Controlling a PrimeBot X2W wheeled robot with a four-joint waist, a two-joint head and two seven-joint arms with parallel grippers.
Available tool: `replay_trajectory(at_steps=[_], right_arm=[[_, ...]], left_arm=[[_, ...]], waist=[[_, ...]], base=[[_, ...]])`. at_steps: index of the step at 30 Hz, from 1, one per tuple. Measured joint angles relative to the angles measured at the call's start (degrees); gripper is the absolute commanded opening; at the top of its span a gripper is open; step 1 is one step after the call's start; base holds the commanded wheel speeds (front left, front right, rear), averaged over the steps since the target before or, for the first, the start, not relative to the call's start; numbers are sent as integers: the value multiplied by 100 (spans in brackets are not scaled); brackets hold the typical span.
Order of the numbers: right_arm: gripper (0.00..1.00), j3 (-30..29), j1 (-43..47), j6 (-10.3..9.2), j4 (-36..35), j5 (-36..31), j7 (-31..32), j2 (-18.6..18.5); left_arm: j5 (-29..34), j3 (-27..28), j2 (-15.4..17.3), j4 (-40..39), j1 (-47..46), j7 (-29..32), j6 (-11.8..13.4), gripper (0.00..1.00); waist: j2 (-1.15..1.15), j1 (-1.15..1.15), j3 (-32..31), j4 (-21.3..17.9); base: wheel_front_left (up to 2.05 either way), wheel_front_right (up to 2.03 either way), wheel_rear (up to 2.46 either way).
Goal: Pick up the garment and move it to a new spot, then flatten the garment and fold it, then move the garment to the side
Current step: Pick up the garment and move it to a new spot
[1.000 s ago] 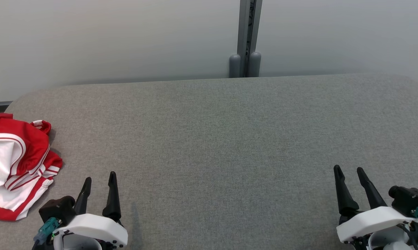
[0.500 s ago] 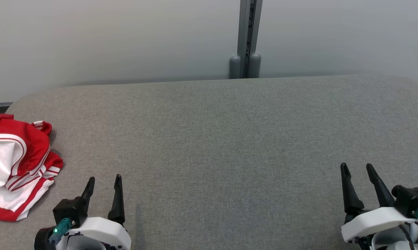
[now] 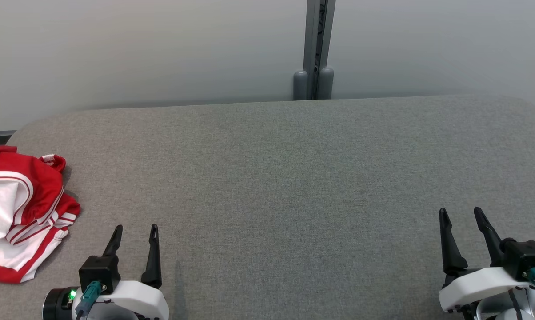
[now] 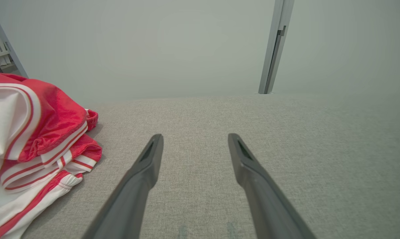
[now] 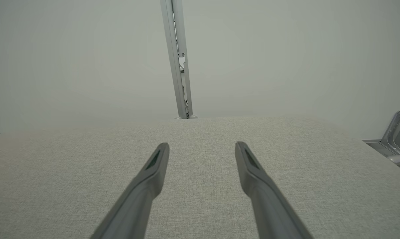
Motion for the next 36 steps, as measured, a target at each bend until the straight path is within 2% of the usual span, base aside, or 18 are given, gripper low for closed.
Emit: replay_trajectory(at_steps=[11, 18, 24, 36], right_arm=[[100, 25, 2, 1, 11, -499, -115, 11], [100, 126, 14, 2, -1, -737, -177, 11], [100, 269, 22, 7, -5, -778, -198, 11], [100, 804, -34, 7, 133, -666, -198, 12]], left_arm=[[419, 32, -21, 48, 0, -108, 57, 100], [687, 89, -26, 74, -12, -180, 78, 100], [717, 168, -37, 96, -38, -199, 73, 100], [633, 557, -4, 153, 127, -199, 67, 100]], waist=[[0, 0, 31, 43], [0, 0, 76, 243], [0, 0, 135, 701], [0, 0, 161, 1964]], base=[[0, 0, 0], [0, 0, 0], [0, 0, 0], [0, 0, 0]])
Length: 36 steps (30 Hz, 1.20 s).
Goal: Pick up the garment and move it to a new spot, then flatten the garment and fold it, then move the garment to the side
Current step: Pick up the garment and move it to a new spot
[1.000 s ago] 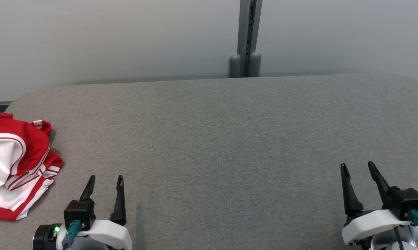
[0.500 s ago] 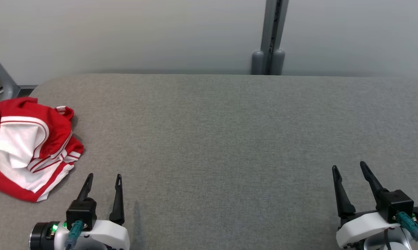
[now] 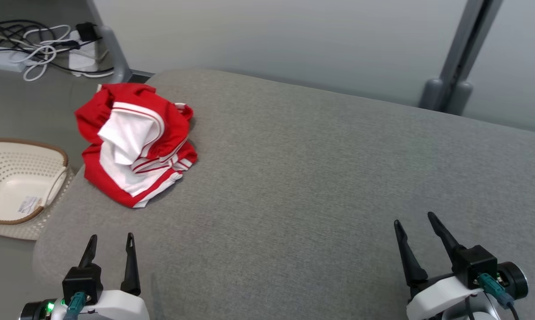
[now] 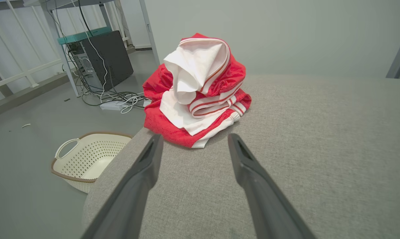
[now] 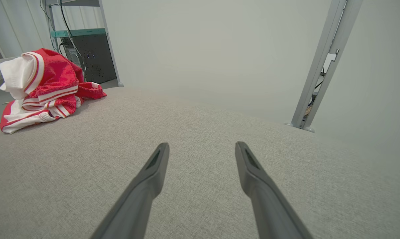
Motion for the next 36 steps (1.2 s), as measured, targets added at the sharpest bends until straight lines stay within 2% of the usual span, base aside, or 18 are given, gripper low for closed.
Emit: replay_trajectory(at_steps=[6, 11, 17, 24, 32, 36], right_arm=[[100, 205, -54, 0, 62, 87, 0, -7], [100, 361, -121, 0, 129, 88, 0, -20], [100, 461, -209, 0, 130, 99, 0, -67], [100, 486, -341, 0, 11, 123, 0, -218], [100, 527, -558, 0, -177, 133, -1, -414], [100, 597, -703, 0, -248, 134, -1, -465]], left_arm=[[-19, 159, -18, 21, 119, 0, -12, 100], [-70, 277, -48, 49, 122, 0, -27, 100], [-257, 390, -113, 234, -13, 0, -198, 100], [-374, 615, -112, 509, -748, 0, -379, 100], [-369, 798, 308, 1056, -2103, -1, -559, 100], [-360, 851, 664, 1522, -2882, 0, -680, 100]], waist=[[0, 0, -10, 526], [0, 0, 70, 642], [0, 0, 174, 489], [0, 0, 471, 185], [0, 0, 1007, -213], [0, 0, 1316, -403]], base=[[0, 0, 0], [0, 0, 0], [0, 0, 0], [0, 0, 0], [0, 0, 0], [0, 0, 0]])
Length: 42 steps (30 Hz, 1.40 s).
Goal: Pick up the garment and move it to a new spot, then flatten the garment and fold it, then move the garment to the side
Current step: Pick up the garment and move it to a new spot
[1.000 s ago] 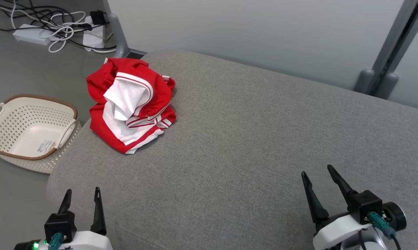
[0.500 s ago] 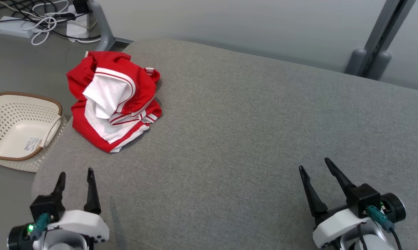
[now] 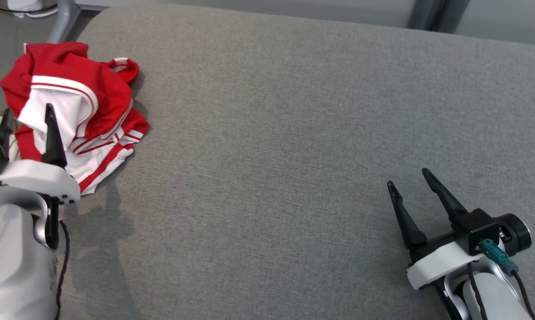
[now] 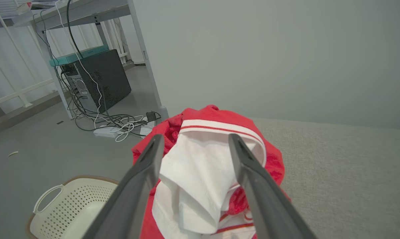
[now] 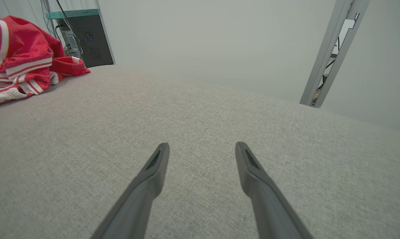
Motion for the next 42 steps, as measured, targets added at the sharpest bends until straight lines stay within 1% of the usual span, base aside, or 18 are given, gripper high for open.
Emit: replay_trajectory(at_steps=[3, 4, 8, 10, 11, 13, 15, 17, 19, 20, 21, 22, 24, 28, 31, 35, 39, 42], right_arm=[[100, -8, -66, 0, 5, 1, 0, -44], [100, -8, -66, 0, 5, 1, 0, -44], [100, -40, -155, 0, 31, 18, 0, -76], [100, -23, -234, 0, 40, 18, 0, -96], [100, -11, -275, 0, 42, 24, 0, -97], [100, 18, -412, 1, 53, 53, -18, -91], [100, 33, -482, 1, 62, 65, -21, -89], [100, 42, -556, 2, 67, 86, -25, -69], [100, 48, -602, 3, 67, 112, -32, -43], [100, 48, -620, 3, 67, 122, -36, -22], [100, 49, -631, 3, 69, 133, -37, -5], [100, 46, -652, 3, 83, 154, -37, 3], [100, 42, -666, 3, 125, 183, -41, 16], [100, 11, -643, 2, 233, 237, -36, 47], [100, -22, -551, 1, 297, 257, -31, 67], [100, -91, -404, 1, 389, 312, -16, 179], [100, -118, -305, 1, 434, 356, -16, 261], [100, -135, -176, 1, 463, 369, -16, 341]], left_arm=[[47, -55, 274, 503, -562, 13, -53, 100], [47, -55, 274, 503, -562, 13, -53, 100], [98, -125, 664, 1095, -1351, 259, -154, 100], [103, -136, 805, 1376, -1705, 433, -138, 100], [104, -136, 839, 1506, -1847, 572, -110, 100], [96, -136, 924, 1971, -2189, 1117, 12, 100], [121, -163, 970, 2245, -2329, 1474, 130, 100], [113, -152, 1018, 2506, -2450, 1830, 313, 100], [93, -138, 1024, 2729, -2488, 2119, 381, 100], [93, -145, 1024, 2802, -2490, 2182, 389, 87], [74, -134, 1017, 2861, -2501, 2247, 410, 33], [46, -133, 1014, 2897, -2508, 2269, 409, 0], [-4, -115, 987, 2963, -2508, 2259, 444, 0], [22, -190, 1018, 2922, -2499, 1958, 482, 0], [98, -310, 1018, 2750, -2602, 1684, 437, 0], [176, -514, 958, 2508, -2854, 1421, 229, 0], [191, -697, 698, 2310, -3045, 1114, 19, 0], [158, -815, 359, 2217, -3095, 925, -108, 0]], waist=[[0, 0, 220, -143], [0, 0, 220, -143], [0, 0, 494, -326], [0, 0, 630, -416], [0, 0, 696, -459], [0, 0, 888, -596], [0, 0, 990, -687], [0, 0, 1075, -773], [0, 0, 1130, -859], [0, 0, 1145, -898], [0, 0, 1156, -931], [0, 0, 1159, -960], [0, 0, 1130, -995], [0, 0, 995, -1046], [0, 0, 842, -1078], [0, 0, 565, -1132], [0, 0, 254, -1220], [0, 0, 8, -1307]], base=[[0, 0, 0], [0, 0, 0], [0, 0, 0], [0, 0, 0], [0, 0, 0], [0, 0, 0], [0, 0, 0], [0, 0, 0], [0, 0, 0], [0, 0, 0], [0, 0, 0], [0, 0, 0], [0, 0, 0], [0, 0, 0], [0, 0, 0], [0, 0, 0], [0, 0, 0], [0, 0, 0]])
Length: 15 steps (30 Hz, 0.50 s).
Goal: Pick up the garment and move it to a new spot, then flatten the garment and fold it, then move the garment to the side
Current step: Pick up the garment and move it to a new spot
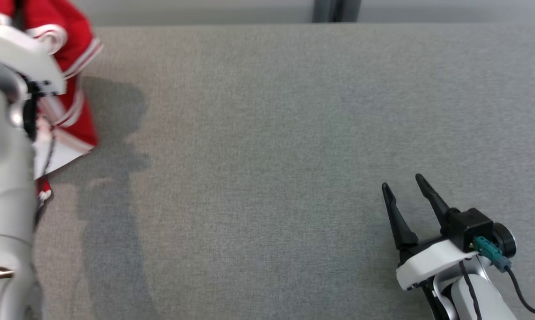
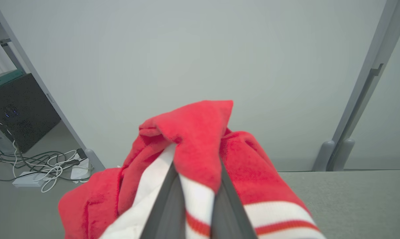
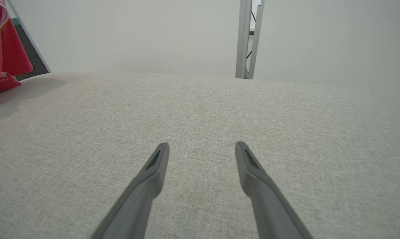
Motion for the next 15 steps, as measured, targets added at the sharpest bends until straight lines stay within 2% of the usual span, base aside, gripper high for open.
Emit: replay_trajectory(at_steps=[8, 10, 11, 12, 15], right_arm=[[100, 1, 353, 0, 120, 38, 1, 78], [100, -22, 435, 0, 146, 38, 1, 78], [100, -13, 465, 0, 164, 38, 1, 79], [100, 13, 471, 0, 183, 38, 1, 80], [100, 42, 498, 0, 211, 38, 1, 100]], left_arm=[[1, -686, -1088, -131, 330, -380, -270, 0], [-73, -972, -1201, -116, 511, -415, -309, 0], [-210, -1144, -1198, -140, 595, -417, -342, 0], [-615, -1451, -1174, -271, 714, -421, -347, 0], [-1729, -2793, -1151, -1061, 1215, -272, -366, 0]], waist=[[0, 0, -610, -285], [0, 0, -749, -337], [0, 0, -808, -365], [0, 0, -855, -403], [0, 0, -985, -519]], base=[[0, 0, 0], [0, 0, 0], [0, 0, 0], [0, 0, 0], [0, 0, 0]])
